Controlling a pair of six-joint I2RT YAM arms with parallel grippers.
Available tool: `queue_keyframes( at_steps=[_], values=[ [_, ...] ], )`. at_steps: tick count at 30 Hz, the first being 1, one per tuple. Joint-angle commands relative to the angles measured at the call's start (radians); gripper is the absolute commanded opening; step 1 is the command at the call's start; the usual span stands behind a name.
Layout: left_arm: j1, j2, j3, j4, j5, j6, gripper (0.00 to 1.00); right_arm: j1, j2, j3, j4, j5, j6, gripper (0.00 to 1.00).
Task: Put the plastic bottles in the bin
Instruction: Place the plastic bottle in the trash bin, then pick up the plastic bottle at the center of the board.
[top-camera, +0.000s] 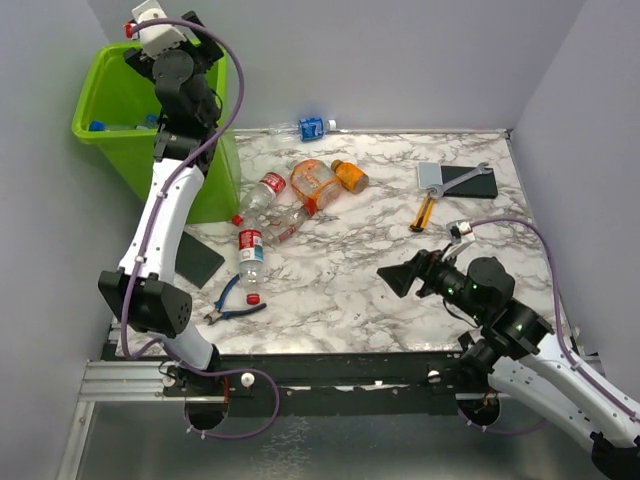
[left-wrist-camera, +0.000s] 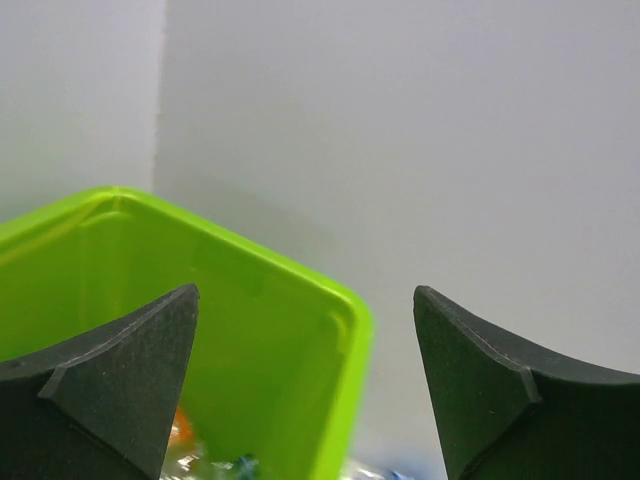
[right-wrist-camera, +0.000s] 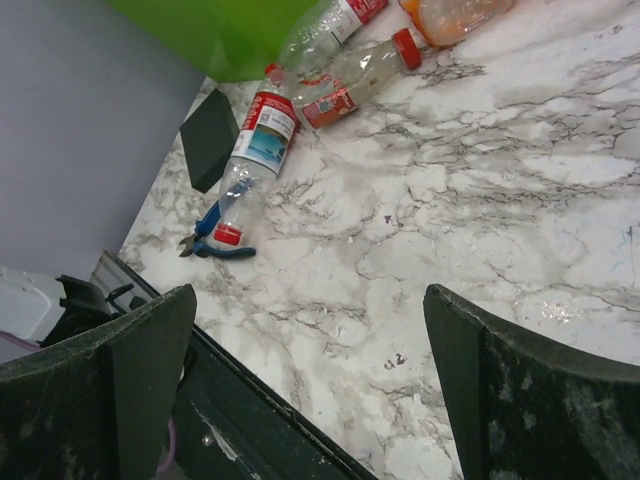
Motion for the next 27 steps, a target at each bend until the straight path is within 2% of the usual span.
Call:
queue_keyframes(
  at_steps=[1,5,8,17,23,27],
  values=[
    [-0.188,-0.158,-0.007,-0.022,0.082,0.097,0.88,0.002,0.014,0.05,-0.027,0.065,-0.049,1.0],
    [-0.389,-0.287,-0.203,-0.088,0.129,0.133,0.87,0.003,0.069,0.084,-0.034,0.115,-0.073,1.0],
    [-0.462,-0.391,-0.388,-0.178,0.148,0.093,0.87,0.001,0.131,0.11,-0.044,0.168,-0.076,1.0],
    [-0.486,-0.674,-0.916,-0.467,0.152,-0.188,0.87,0.002,0.331,0.102,0.008,0.207,-0.002,1.0],
    [-0.485,-0.773,-1.113,-0.509,0.108,-0.35,0.97,0.002,0.415,0.034,0.154,0.154,0.062,1.0],
    [-0.483,-0.753,-1.181,-0.495,0.059,-0.441,0.99,0.001,0.48,0.061,0.143,0.125,0.071,0.99]
  ],
)
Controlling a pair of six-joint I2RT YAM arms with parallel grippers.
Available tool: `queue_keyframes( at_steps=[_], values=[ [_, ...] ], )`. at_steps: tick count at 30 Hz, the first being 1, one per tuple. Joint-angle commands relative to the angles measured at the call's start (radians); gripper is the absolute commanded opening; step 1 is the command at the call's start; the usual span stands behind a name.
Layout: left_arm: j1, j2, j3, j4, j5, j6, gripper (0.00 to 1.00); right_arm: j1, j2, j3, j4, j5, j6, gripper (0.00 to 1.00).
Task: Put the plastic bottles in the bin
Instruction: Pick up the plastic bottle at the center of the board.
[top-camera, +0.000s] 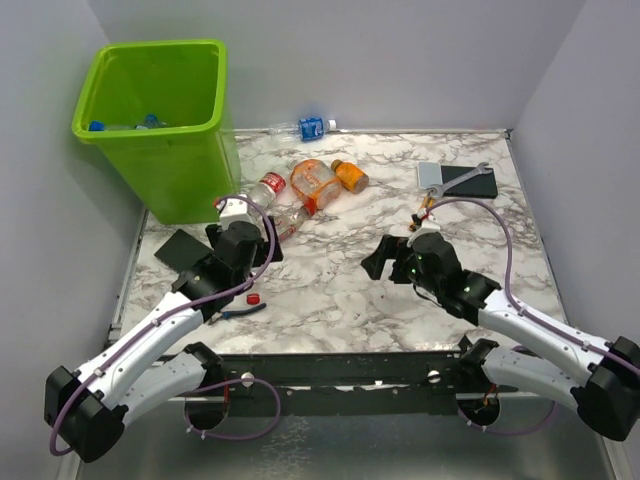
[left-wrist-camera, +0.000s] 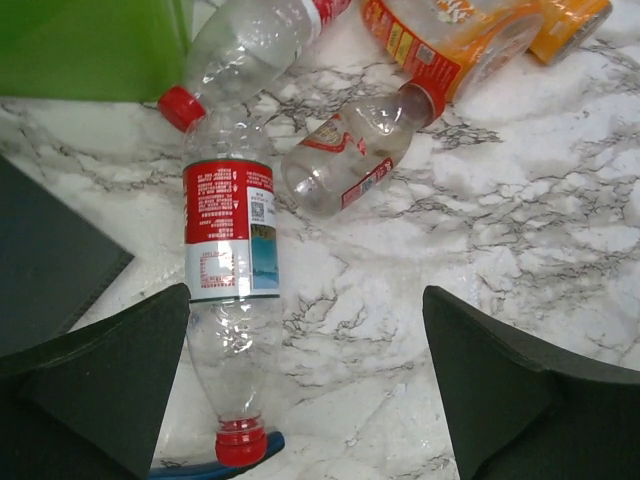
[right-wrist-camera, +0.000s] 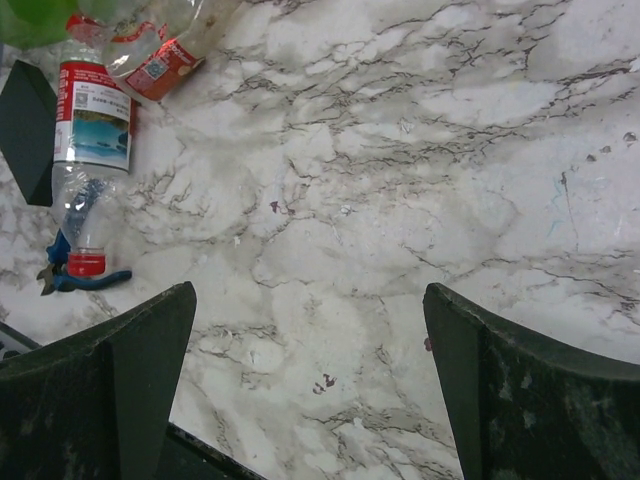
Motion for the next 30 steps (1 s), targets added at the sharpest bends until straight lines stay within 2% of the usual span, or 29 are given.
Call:
queue_keyframes(
  at_steps=[1,7,16,24,30],
  values=[
    [0.001,0.029,-0.056,-0.002,-0.065,-0.15,0.99,0.002,0.05,0.021,0.045,-0.036,0.034,0.99],
    [0.032,0.214,-0.074,0.013,-0.016,-0.193,0.99,0.001,0.013,0.007,0.011,-0.024,0.028,0.99],
    [0.072,0.359,-0.094,0.027,-0.034,-0.219,0.99,0.001,-0.095,-0.042,-0.011,-0.01,0.017,1.0],
    [0.075,0.392,-0.109,0.056,-0.026,-0.21,0.84,0.001,-0.109,-0.013,-0.034,-0.001,-0.014,1.0],
    [0.074,0.366,-0.15,0.067,-0.037,-0.205,0.66,0.002,-0.124,0.008,-0.047,0.01,-0.028,1.0]
  ],
)
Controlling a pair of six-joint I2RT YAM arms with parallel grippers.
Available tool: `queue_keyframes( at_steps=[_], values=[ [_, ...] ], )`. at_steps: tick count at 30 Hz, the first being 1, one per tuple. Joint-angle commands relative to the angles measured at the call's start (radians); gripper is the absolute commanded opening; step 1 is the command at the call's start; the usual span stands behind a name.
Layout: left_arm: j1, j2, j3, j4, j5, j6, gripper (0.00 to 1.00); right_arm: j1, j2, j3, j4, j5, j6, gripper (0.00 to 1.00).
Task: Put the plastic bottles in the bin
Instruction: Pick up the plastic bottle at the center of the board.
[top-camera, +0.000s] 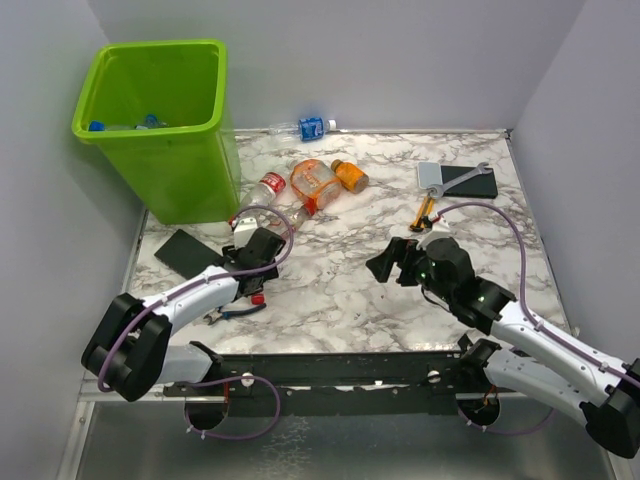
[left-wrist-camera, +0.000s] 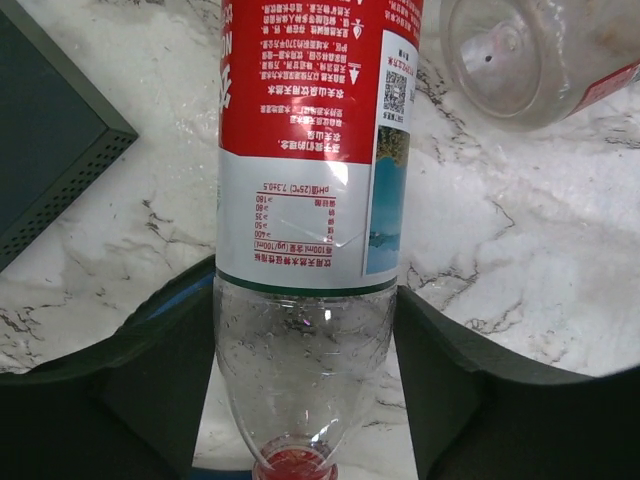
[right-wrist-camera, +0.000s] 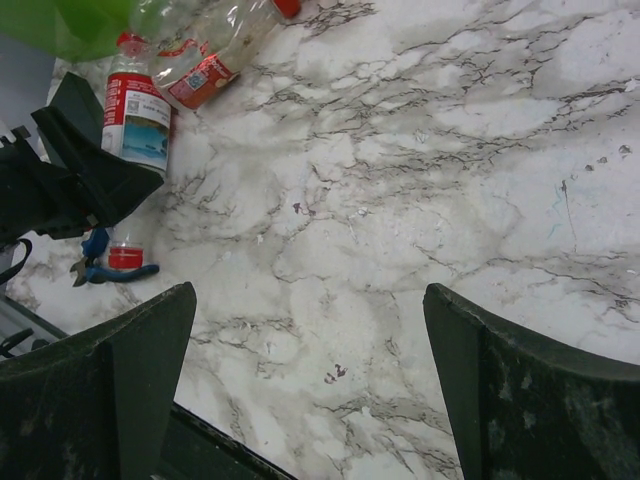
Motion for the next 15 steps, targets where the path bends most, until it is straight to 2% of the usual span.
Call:
queue_keyframes(
  at_steps=[1,8,12,15],
  values=[
    [0.003,-0.033,-0.039,0.019,-0.012,-0.003,0.63,0.001,-0.018,0.033,-0.028,0.028,-0.027,1.0],
    [0.0,-0.122,-0.037,0.002,0.011,0.0,0.45,0.002,-0.046,0.064,-0.064,0.042,-0.037,1.0],
    [-0.043,-0.276,0.058,-0.066,0.034,0.029,0.38,0.002,-0.072,0.109,-0.098,0.059,-0.081,1.0],
    [-0.108,-0.35,0.142,-0.062,0.106,0.101,0.33,0.002,-0.079,0.17,-0.139,0.083,-0.139,1.0]
  ],
)
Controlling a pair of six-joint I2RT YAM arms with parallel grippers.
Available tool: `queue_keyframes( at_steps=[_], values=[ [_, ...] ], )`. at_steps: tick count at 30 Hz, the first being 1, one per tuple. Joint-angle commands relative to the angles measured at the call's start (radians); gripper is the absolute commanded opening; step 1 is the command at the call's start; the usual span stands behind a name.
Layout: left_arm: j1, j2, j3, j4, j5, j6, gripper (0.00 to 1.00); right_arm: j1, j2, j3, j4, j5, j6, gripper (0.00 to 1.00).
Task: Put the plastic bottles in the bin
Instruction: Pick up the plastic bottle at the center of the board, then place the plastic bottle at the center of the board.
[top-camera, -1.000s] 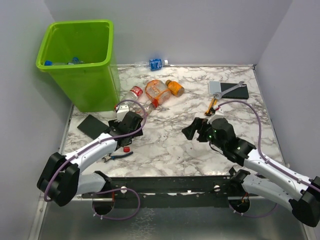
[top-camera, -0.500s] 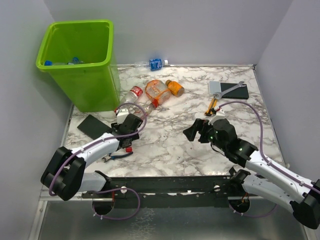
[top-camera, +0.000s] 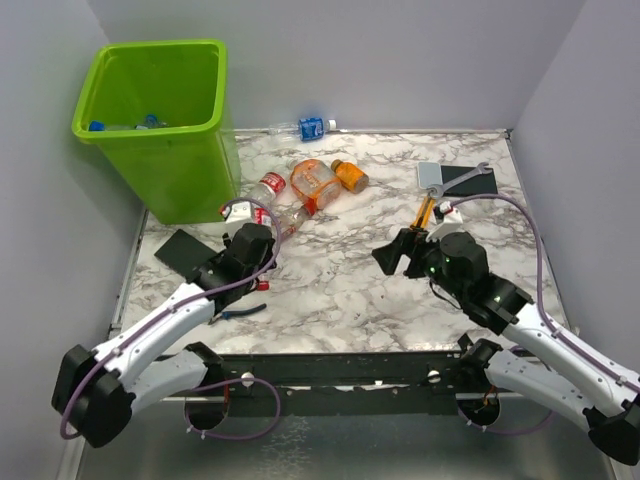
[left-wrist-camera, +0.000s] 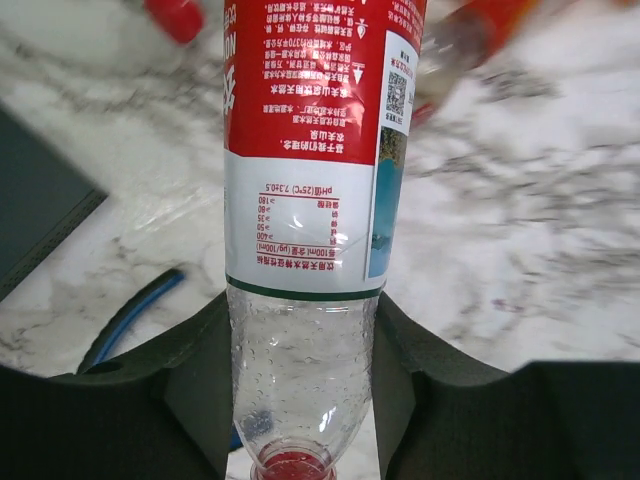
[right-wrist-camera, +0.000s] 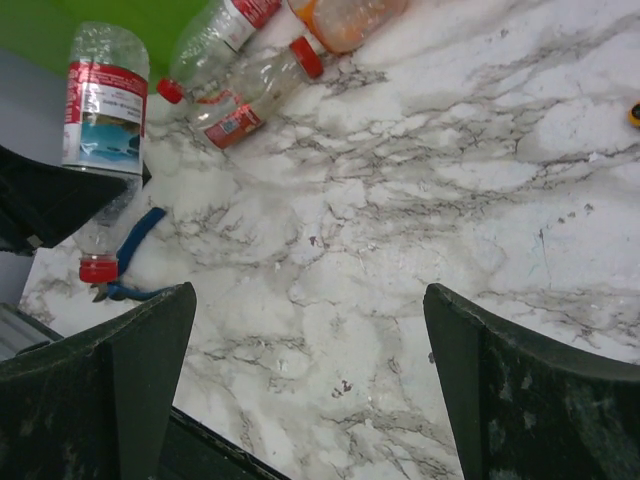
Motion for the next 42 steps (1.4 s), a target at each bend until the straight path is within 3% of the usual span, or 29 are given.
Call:
queue_keyframes(
  at_steps=[1,9,13,16,19,23,25,29,35,37,42],
  values=[
    [-0.104,-0.117,0.159,0.004,0.121,0.124,0.31,0.002,-0.016,0.117,-0.084,0.064,-0.101,1.0],
    [-0.402,0.004,0.267,0.021,0.253,0.559,0.26,0.002,0.035,0.332,-0.239,0.163,-0.154,1.0],
    [-0.515,0.063,0.241,0.055,0.31,0.975,0.32,0.002,0.049,0.302,-0.275,0.187,-0.099,1.0],
    [-0.538,0.092,0.162,0.147,0.326,1.233,0.31,0.001,0.056,0.249,-0.292,0.19,-0.041,1.0],
    [-0.538,0.169,0.129,0.217,0.301,1.402,0.25,0.002,0.05,0.197,-0.287,0.173,-0.003,1.0],
    [-0.537,0.306,0.108,0.293,0.277,1.592,0.25,0.002,0.026,0.146,-0.272,0.161,0.01,1.0],
    [-0.536,0.37,0.097,0.36,0.283,1.641,0.28,0.002,0.021,0.134,-0.27,0.164,0.013,1.0],
    [-0.536,0.458,0.1,0.457,0.331,1.642,0.44,0.002,0.012,0.115,-0.273,0.172,0.017,1.0],
    [-0.538,0.478,0.078,0.536,0.32,1.628,0.75,0.003,0.013,0.097,-0.281,0.191,0.019,1.0],
    [-0.537,0.454,0.059,0.577,0.307,1.602,0.96,0.002,0.02,0.087,-0.274,0.2,0.018,1.0],
    [-0.539,0.321,0.015,0.617,0.296,1.503,0.99,0.0,0.073,0.068,-0.227,0.225,0.022,1.0]
  ],
)
